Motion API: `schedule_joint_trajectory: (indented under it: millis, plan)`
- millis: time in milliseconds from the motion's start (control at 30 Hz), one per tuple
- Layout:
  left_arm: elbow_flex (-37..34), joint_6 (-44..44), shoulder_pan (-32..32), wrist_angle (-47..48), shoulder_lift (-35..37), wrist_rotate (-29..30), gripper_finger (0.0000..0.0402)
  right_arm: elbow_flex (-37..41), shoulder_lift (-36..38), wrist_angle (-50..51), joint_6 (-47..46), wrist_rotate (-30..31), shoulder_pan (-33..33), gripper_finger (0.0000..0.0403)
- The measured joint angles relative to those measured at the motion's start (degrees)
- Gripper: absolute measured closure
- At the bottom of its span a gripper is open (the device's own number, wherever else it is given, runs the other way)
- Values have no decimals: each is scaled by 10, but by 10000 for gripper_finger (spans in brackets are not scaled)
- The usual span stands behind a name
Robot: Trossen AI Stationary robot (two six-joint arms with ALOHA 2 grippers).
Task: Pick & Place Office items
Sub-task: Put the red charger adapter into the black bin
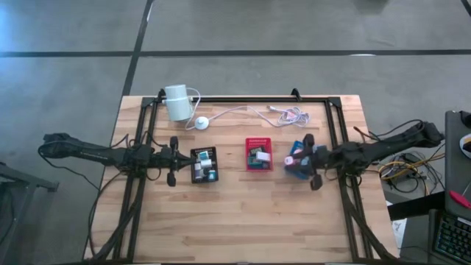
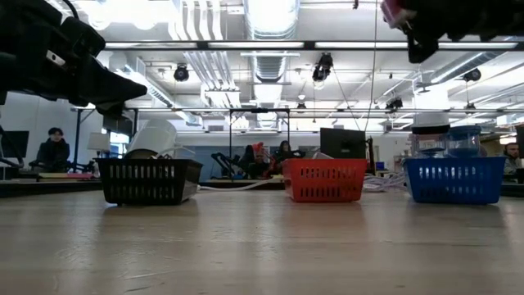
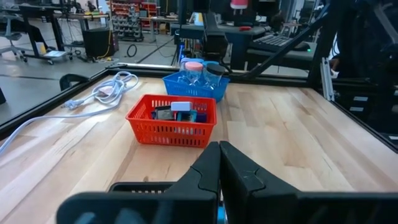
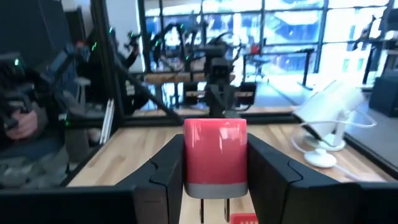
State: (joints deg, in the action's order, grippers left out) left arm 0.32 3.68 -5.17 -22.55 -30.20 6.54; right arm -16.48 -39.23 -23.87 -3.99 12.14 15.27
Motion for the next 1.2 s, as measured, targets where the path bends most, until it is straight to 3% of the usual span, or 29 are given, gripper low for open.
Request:
schedule_joint_trajectory:
  millis: [200,433,567,733,967,1200]
  plan:
    - [0,1,0,-1,0,7,388,68,104,-19,-4,0,-14,280]
    - [0,0,0,-1,0,10,388,119,168,-25,28,0,-23,280]
    - [0,0,0,-1,0,10,388,151,186,-72,43,0,-22,280]
    - [0,0,0,-1,0,20,390,160,199,-54,44,0,-22,280]
    - [0,-2,0,-1,0,82,390,160,199,-33,42,0,-22,274]
    - [0,-6,0,-1,0,85,390,160,199,-29,41,0,-22,275]
